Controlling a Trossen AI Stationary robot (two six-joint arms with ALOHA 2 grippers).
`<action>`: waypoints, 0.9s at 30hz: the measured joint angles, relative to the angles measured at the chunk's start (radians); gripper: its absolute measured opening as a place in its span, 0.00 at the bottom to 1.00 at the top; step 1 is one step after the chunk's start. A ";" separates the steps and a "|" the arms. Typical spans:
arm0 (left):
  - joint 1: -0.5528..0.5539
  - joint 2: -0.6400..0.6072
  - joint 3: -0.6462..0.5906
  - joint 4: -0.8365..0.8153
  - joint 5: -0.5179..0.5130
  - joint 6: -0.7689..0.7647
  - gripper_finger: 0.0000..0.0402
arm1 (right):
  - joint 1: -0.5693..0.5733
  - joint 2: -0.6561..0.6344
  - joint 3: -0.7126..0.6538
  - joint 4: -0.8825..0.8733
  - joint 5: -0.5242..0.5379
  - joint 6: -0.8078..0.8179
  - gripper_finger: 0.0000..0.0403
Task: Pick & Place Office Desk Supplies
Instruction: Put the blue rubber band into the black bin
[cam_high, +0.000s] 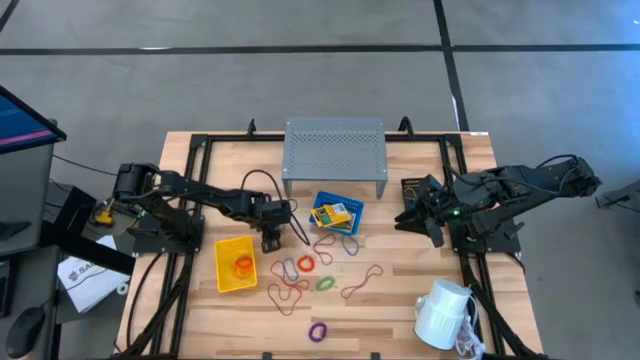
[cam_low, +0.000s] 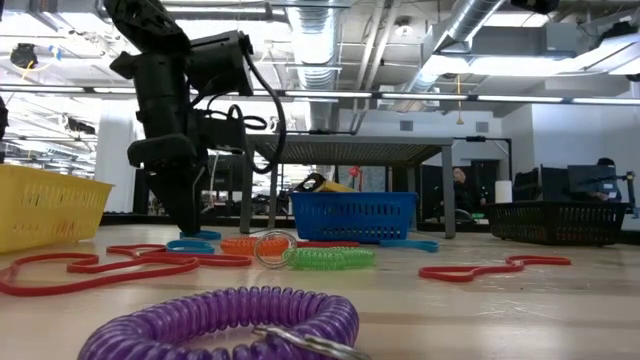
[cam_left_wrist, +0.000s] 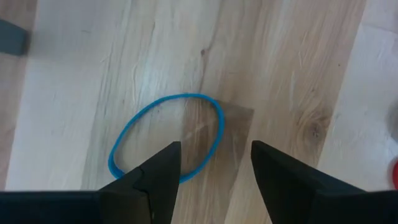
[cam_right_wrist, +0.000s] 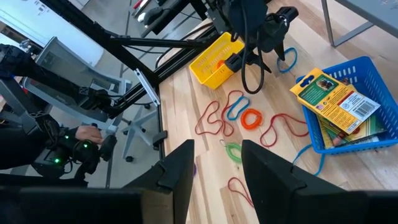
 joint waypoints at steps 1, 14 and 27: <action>0.000 0.000 -0.003 0.005 0.000 -0.001 0.48 | 0.000 0.000 0.000 0.000 0.000 0.000 0.33; 0.015 0.066 0.001 0.023 0.025 -0.002 0.39 | 0.000 0.000 0.001 0.044 0.000 0.000 0.33; 0.013 0.016 -0.006 0.024 0.055 -0.011 0.08 | 0.006 0.000 0.001 0.051 0.000 0.000 0.33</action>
